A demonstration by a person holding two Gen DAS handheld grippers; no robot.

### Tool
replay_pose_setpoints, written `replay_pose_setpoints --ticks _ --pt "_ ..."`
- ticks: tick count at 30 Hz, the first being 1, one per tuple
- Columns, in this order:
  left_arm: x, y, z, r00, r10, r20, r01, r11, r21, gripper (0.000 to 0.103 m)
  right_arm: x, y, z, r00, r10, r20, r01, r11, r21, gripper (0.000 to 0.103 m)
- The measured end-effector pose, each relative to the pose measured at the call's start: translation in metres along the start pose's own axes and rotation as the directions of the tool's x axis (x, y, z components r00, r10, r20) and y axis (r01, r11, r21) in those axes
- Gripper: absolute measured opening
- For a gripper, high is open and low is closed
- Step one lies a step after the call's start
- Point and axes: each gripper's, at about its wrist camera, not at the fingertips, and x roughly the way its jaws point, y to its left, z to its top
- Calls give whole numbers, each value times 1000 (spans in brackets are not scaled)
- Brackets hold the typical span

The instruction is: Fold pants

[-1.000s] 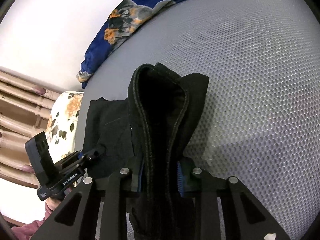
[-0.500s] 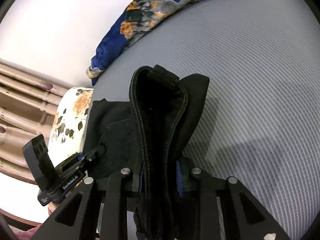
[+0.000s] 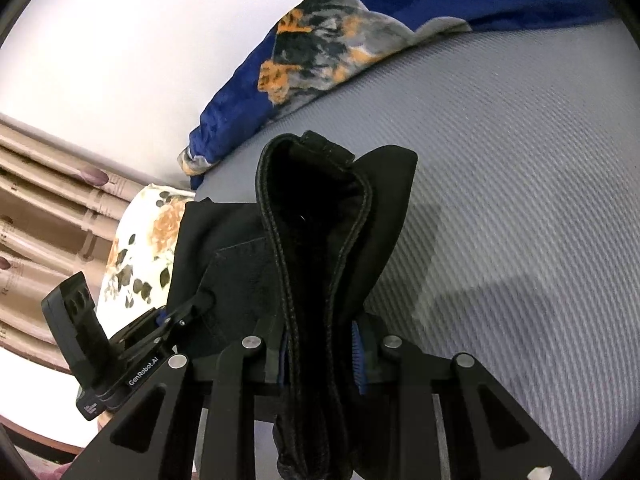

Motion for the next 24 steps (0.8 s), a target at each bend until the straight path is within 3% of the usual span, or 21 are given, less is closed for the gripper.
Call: replay_pose_setpoints --ticks 10,16,19,22,24 --pt "48 21 49 999 25 26 -24 999 -25 17 33 -2 68 1000 -23 4 23 1000 -17 23" --pt "76 36 55 999 44 17 -44 999 -19 18 46 -12 85 999 -45 24 45 999 -11 23" --pt "95 46 45 999 36 -19 -37 999 -35 24 56 -23 83 993 -118 24 118 993 -12 28" --pt "100 42 37 998 61 15 -61 998 -7 30 66 -26 76 977 -211 34 213 975 -61 41" --pt "100 37 35 995 93 29 -93 996 16 32 67 -24 75 974 -222 52 225 972 -61 41"
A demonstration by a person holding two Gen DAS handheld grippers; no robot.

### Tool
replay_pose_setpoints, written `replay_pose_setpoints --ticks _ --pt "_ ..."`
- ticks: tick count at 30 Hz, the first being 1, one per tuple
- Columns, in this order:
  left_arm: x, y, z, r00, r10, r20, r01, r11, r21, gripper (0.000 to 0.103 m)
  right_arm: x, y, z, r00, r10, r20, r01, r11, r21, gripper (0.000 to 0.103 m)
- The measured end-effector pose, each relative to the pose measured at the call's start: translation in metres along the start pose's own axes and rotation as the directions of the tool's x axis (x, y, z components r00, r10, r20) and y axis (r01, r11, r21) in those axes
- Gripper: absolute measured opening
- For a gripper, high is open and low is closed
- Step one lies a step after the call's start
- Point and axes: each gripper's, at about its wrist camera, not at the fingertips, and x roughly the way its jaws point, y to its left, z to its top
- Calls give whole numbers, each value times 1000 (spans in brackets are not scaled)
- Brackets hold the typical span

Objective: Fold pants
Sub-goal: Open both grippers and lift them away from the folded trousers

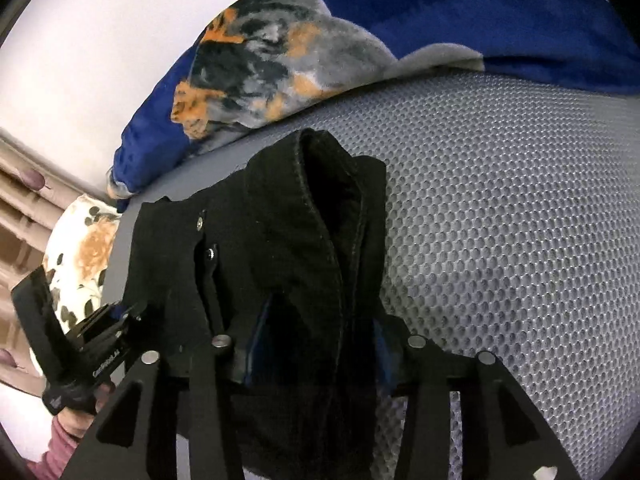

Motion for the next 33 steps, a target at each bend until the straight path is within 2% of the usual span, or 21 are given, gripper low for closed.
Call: replay_pose_setpoints --ticks 2,6,11,21,26,33 --pt "-1 -3 0 1000 22 3 -22 1000 2 34 0 3 0 1000 -14 4 14 1000 1 42" --pt "-6 -5 1 996 87 3 -87 996 3 46 -1 17 -4 995 -97 17 97 995 -30 57" --pt "-32 -14 -13 991 135 20 -135 990 27 58 -16 33 -22 989 -147 34 149 987 -59 59" --pt "-111 -35 -63 986 150 75 -151 989 0 64 -78 76 -80 960 -213 180 236 965 -117 78" --pt "-141 -41 -94 986 148 72 -146 989 -32 64 -102 99 -119 934 -250 255 296 942 -161 92" --pt "-173 -47 -134 980 185 79 -181 982 -52 64 -121 121 -165 914 -265 308 332 924 -190 94"
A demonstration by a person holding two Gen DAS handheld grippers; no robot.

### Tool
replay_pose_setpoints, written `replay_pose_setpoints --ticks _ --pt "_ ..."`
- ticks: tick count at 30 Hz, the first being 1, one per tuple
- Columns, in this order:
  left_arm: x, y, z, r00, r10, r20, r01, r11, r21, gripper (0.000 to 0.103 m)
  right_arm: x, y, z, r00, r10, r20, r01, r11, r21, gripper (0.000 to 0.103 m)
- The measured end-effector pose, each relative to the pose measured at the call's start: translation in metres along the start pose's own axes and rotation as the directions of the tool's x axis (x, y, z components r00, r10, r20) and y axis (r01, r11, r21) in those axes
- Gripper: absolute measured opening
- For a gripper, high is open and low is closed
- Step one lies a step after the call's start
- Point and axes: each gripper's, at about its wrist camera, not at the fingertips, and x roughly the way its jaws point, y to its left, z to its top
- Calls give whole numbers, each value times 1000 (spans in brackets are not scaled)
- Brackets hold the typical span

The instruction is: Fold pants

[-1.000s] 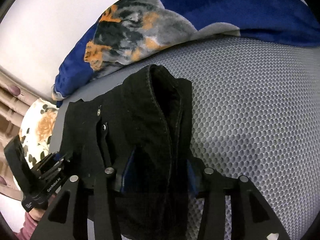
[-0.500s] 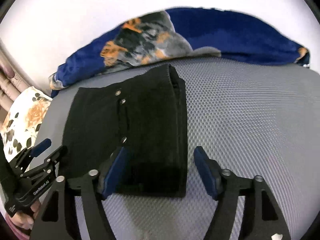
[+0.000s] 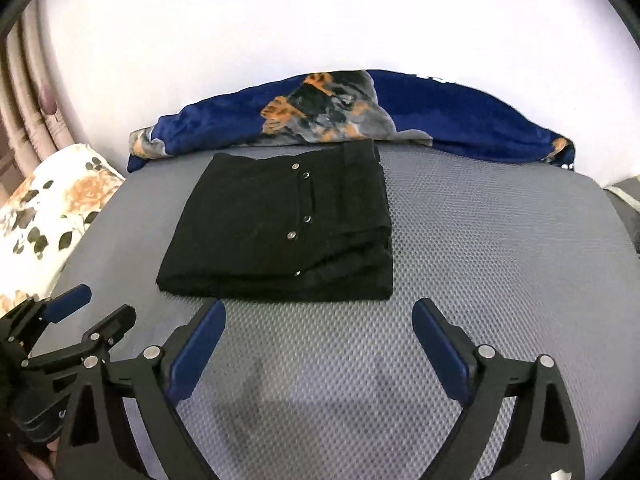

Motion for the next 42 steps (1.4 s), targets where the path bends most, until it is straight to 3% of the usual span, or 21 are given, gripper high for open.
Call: replay_pose_setpoints --ticks 8,20,42 --pt "-19 3 -25 1000 9 -16 -9 999 -31 64 -21 18 -26 1000 -31 3 31 998 -46 97" --pt "-33 3 -35 1000 28 -10 -28 999 -27 64 -33 27 -47 999 -46 -22 46 998 -42 98" --pt "-36 -4 -36 1000 19 -24 -19 1000 -8 64 -31 24 -55 997 -47 -61 45 998 -37 98"
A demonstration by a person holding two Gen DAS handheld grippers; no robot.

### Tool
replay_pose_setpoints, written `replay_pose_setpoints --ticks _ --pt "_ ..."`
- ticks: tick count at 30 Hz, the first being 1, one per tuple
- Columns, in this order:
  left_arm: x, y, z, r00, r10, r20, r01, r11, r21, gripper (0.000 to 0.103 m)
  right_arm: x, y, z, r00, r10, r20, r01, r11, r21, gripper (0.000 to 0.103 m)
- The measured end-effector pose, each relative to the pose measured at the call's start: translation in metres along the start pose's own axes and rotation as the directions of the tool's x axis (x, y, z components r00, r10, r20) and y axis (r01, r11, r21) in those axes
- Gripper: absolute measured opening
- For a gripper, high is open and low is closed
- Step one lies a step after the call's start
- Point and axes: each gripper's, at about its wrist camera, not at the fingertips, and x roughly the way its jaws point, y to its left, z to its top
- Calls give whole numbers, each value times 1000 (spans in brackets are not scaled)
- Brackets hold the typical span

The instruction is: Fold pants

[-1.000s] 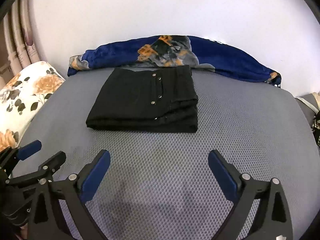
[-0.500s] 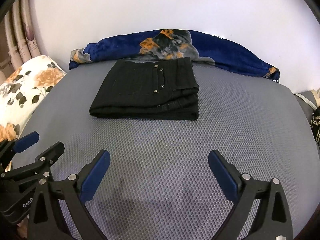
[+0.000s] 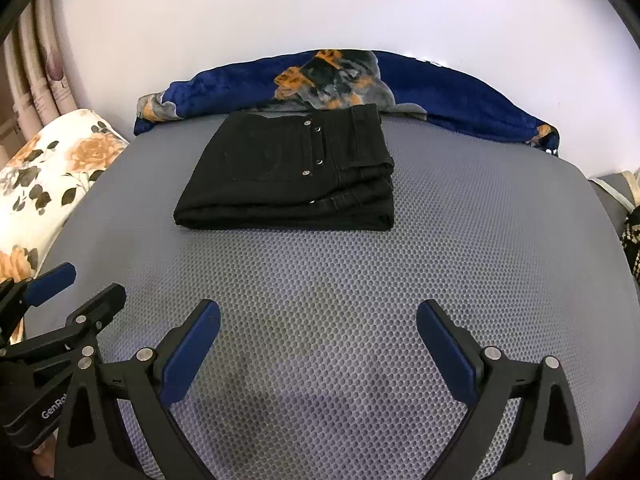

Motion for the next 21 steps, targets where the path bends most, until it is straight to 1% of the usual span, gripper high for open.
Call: replay_pose_setpoints --ticks 21 --pt "9 -3 -1 1000 7 -8 -7 1000 21 64 11 0 -2 999 1 -32 -1 1000 6 98"
